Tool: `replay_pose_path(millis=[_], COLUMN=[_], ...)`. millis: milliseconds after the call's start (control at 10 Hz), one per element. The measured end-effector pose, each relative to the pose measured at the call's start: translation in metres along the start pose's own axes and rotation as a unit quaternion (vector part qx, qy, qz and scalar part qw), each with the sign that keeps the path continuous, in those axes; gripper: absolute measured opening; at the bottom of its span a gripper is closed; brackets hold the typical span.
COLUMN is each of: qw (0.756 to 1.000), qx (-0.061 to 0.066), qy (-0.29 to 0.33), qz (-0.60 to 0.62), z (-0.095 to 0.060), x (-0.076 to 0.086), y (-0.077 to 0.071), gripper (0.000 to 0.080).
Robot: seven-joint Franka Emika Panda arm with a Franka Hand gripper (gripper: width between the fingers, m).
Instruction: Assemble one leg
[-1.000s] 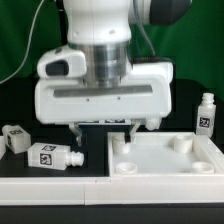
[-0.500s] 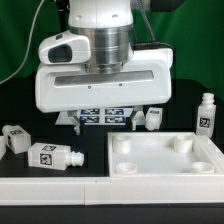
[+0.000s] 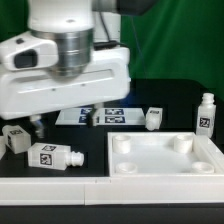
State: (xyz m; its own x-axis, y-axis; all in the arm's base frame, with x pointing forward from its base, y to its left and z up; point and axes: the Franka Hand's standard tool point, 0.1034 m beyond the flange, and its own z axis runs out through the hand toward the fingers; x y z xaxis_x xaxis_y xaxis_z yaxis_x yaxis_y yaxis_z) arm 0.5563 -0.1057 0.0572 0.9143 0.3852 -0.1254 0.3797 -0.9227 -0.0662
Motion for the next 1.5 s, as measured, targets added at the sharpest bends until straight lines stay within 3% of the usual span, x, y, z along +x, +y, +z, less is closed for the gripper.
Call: replay_pose_path(millis=[300, 400, 600, 700, 800, 1000, 1200, 1300, 1500], qw=[1.0, 0.998, 0.992, 0.99, 0.985, 0.973, 0.957, 0.955, 0.956], qx=[0.002, -0.004, -0.034, -0.027, -0.009, 0.003, 0.017, 0.001, -0.007], qy=[-0.01, -0.056, -0.122, -0.134, -0.171, -0.229, -0.288, -0.297, -0.294], qz=[0.012, 0.013, -0.021, -0.019, -0.013, -0.015, -0.018, -0.024, -0.014], z=[0.003, 0.007, -0.001, 0.0, 0.003, 0.007, 0.011, 0.014, 0.014], x=[-0.001, -0.009, -0.009, -0.012, -0.02, -0.017, -0.023, -0.024, -0.026], y=[-0.003, 0.0, 0.013, 0.012, 0.01, 0.003, -0.002, 0.009, 0.014], gripper=[0.0649, 0.0649, 0.0649, 0.0649, 0.0649, 0.0649, 0.0649, 0.0649, 0.0649])
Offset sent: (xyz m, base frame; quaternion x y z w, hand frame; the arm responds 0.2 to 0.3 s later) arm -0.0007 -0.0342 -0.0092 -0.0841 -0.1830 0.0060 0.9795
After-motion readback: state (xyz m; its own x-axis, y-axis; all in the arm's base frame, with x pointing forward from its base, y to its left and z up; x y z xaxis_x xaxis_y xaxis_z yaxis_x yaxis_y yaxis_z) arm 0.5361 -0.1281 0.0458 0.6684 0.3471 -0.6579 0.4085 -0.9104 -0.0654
